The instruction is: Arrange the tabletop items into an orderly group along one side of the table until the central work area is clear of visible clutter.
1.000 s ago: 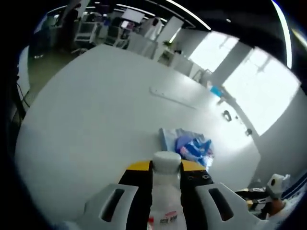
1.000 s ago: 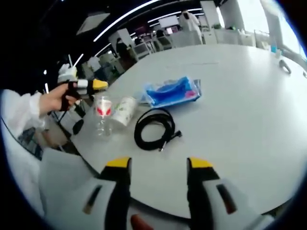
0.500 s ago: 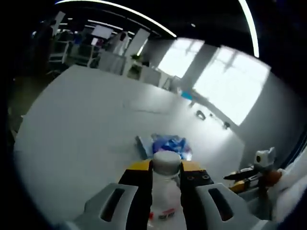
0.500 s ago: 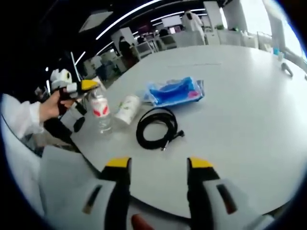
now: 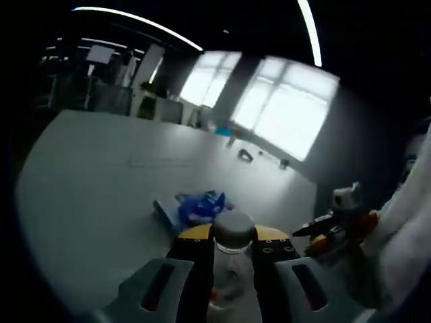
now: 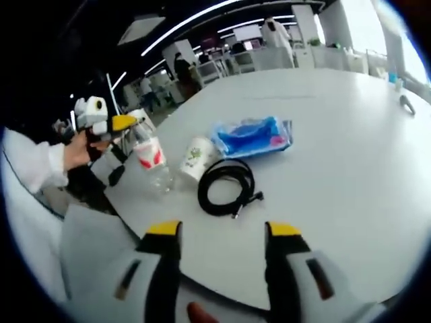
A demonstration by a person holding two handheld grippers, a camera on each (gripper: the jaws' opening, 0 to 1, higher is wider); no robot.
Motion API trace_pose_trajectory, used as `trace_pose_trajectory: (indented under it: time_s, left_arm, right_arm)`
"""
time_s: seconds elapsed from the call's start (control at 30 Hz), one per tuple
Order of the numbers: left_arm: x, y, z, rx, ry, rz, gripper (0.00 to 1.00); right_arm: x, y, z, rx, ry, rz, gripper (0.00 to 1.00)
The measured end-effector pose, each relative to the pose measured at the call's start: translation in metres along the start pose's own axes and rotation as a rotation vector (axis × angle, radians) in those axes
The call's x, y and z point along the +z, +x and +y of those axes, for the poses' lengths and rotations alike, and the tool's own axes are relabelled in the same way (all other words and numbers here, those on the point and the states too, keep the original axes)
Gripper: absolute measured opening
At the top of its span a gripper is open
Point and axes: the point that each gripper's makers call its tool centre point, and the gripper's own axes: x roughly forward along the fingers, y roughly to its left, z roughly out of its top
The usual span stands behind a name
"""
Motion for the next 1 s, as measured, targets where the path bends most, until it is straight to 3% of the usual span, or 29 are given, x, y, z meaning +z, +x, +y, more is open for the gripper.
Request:
trace_pose_trajectory:
  time_s: [0.2, 0.37, 0.53, 0.63, 0.8, 1.0]
  left_arm:
    - [0.016, -0.002, -0.005, -0.030, 0.030, -0.013, 0.16]
    - [0.018, -0.001, -0.009, -0.062, 0.067, -0.020, 0.16]
    - [0.023, 0.001, -0.019, -0.099, 0.098, -0.018, 0.16]
    - [0.027, 0.003, -0.025, -0.116, 0.115, -0.024, 0.16]
    - [0.033, 0.008, -0.036, -0.165, 0.126, -0.032, 0.16]
    - [0.038, 0.012, -0.051, -0.224, 0.161, -0.018, 0.16]
  right_arm:
    - [0.031, -0.002, -0.003, 0.024, -0.009, -0.059, 0.49]
    - [0.057, 0.000, 0.003, 0.056, -0.030, -0.093, 0.50]
    - [0.086, 0.006, 0.027, 0.134, -0.092, -0.117, 0.51]
    - [0.094, 0.015, 0.040, 0.111, -0.278, -0.064, 0.52]
    - [0.108, 0.032, 0.097, 0.242, -0.315, -0.093, 0.53]
    - [0.110, 0.047, 0.130, 0.282, -0.410, -0.083, 0.52]
